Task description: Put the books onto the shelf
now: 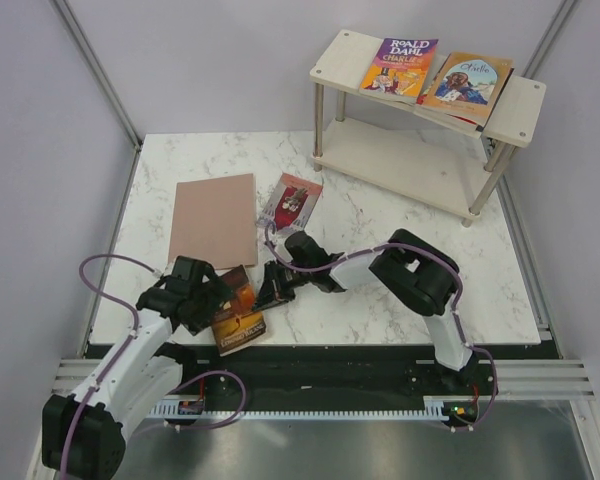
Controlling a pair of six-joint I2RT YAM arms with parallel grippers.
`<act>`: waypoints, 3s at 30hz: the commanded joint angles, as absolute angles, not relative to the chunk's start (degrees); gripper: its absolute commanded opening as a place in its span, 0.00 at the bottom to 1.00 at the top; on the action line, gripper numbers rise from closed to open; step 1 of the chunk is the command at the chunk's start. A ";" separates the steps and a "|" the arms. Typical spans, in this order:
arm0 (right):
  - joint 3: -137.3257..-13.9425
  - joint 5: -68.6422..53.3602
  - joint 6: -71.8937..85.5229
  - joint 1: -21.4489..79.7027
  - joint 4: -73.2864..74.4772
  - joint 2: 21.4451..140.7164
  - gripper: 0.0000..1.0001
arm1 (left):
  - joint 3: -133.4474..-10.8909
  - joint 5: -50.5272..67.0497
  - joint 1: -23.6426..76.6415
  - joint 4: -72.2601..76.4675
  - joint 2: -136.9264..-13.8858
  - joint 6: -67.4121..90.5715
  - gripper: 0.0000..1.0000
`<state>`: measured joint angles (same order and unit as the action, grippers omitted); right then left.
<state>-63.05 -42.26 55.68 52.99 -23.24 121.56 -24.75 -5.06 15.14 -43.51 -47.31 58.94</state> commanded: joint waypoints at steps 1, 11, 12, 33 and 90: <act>-58.89 -40.96 54.14 50.11 -28.12 111.12 0.04 | -29.53 -3.16 15.38 -36.47 -38.78 56.08 1.00; -55.81 -49.91 53.96 39.91 -31.98 101.08 0.04 | -22.59 4.47 15.29 -16.37 -23.47 49.13 1.00; -55.29 -51.31 54.57 38.86 -33.04 100.47 0.04 | -21.72 5.00 15.29 -14.87 -24.08 49.22 1.00; -49.93 -47.39 56.54 36.56 -32.90 95.29 0.46 | -26.01 24.87 15.64 22.76 -52.38 54.76 0.02; -26.54 -35.78 66.46 29.97 -54.50 80.52 0.00 | -37.35 18.93 22.41 23.78 -74.02 52.41 0.81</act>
<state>-26.44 -38.22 71.05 30.17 -55.53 84.88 -35.38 26.74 22.20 35.46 -80.09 59.55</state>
